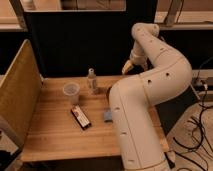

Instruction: Pick up the ceramic bowl

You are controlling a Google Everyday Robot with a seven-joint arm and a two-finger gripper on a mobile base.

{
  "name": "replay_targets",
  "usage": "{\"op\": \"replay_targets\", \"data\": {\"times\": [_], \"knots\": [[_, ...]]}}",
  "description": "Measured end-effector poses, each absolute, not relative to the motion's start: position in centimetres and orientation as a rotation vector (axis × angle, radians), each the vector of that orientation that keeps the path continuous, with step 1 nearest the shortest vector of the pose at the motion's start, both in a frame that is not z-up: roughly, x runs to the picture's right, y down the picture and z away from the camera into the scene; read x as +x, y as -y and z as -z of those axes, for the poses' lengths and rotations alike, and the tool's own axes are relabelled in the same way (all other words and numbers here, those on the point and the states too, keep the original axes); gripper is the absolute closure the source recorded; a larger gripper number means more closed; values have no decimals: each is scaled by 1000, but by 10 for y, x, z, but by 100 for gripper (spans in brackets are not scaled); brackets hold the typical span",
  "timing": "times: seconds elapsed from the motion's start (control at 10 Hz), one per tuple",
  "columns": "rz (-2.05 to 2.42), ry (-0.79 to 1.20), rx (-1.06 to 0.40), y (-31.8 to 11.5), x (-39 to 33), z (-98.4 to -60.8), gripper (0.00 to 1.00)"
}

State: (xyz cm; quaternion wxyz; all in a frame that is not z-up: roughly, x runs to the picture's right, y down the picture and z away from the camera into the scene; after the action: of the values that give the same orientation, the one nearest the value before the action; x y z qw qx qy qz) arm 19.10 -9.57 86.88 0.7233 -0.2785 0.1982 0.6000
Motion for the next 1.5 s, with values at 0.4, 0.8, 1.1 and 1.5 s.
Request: {"op": "replay_targets", "data": {"times": [0.4,0.8,1.1,1.5], "knots": [[-1325,-437,-615,96,191,-869,20],[-1325,-437,-615,96,191,-869,20],[-1369,-422,-602,93,191,-876,20],[-1463,-424,-575,70,203,-894,20]]}}
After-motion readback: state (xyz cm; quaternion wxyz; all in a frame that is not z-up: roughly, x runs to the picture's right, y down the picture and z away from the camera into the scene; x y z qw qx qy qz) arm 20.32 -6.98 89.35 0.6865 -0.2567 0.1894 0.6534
